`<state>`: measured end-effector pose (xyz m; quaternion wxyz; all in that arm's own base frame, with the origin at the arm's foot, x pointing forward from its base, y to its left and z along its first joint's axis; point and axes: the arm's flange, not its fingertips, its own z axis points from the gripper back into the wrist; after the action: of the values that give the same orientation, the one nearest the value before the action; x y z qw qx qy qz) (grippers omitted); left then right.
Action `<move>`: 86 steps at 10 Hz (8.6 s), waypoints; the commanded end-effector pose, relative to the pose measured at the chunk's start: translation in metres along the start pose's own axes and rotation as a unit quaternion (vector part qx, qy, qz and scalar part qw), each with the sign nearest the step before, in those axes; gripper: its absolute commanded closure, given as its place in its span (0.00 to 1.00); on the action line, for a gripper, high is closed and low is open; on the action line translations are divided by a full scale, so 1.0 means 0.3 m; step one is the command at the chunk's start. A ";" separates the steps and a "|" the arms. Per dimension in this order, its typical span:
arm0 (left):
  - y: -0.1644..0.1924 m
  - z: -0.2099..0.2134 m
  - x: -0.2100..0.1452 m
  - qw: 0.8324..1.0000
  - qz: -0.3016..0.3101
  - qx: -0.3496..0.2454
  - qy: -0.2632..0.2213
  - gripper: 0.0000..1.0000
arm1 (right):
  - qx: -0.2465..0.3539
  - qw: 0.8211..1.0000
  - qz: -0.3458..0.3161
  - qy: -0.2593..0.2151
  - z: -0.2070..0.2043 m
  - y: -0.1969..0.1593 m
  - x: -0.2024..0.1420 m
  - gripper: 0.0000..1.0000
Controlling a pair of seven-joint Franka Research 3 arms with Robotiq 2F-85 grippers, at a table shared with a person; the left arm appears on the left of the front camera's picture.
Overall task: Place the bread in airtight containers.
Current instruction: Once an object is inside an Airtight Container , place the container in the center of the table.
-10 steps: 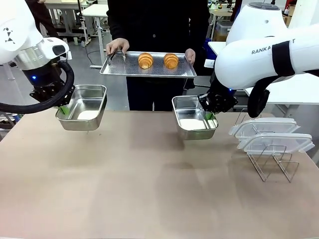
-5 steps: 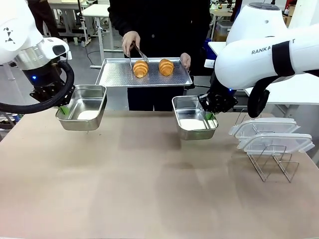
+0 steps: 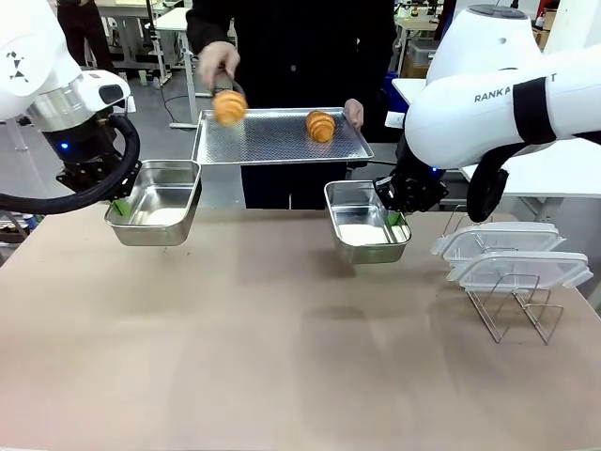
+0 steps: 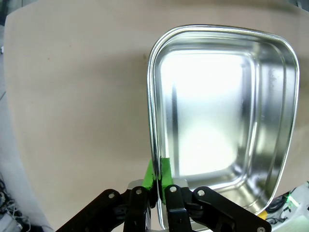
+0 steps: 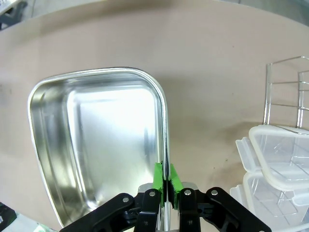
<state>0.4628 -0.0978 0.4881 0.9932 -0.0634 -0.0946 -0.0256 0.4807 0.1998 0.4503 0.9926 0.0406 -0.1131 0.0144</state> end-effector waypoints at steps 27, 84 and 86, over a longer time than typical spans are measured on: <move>0.092 -0.442 -0.123 0.999 0.014 0.005 0.034 0.95 | -0.002 1.000 -0.010 -0.005 0.010 0.003 0.003 1.00; 0.767 0.214 -0.121 0.797 -0.448 -0.307 -0.265 0.00 | 0.067 0.988 0.001 -0.139 0.089 -0.026 0.083 0.00; 0.767 0.214 -0.121 0.797 -0.448 -0.307 -0.265 0.00 | 0.112 0.979 0.051 -0.162 0.222 -0.088 0.135 0.00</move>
<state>0.4298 0.1410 0.5139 0.7440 -0.3162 -0.3463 -0.4760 0.5007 0.1916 0.5279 0.9516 0.1143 -0.2835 0.0310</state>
